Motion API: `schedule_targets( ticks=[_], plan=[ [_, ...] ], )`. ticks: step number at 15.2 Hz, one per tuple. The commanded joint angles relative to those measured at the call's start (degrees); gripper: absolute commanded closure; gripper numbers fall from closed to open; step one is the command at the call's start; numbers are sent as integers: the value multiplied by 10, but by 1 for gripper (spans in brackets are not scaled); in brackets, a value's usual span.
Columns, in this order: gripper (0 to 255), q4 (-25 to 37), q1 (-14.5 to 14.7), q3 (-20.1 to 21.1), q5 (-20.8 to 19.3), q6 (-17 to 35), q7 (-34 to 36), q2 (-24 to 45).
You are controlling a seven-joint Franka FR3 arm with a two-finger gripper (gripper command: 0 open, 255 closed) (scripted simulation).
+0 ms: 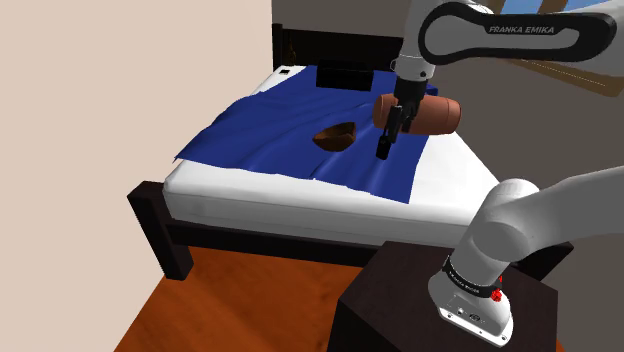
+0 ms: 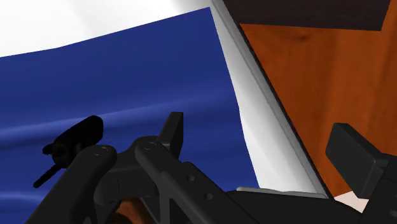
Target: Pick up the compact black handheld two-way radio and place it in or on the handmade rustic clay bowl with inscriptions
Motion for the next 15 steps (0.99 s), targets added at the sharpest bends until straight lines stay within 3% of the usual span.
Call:
schedule_targets(
  ticks=[1,9,15],
  plan=[
    [0,2,-7,-23,-15,24,-26,22],
    [0,26,-29,-113,-53,121,-126,127],
    [0,75,-34,-178,-50,186,-205,230]
  ],
)
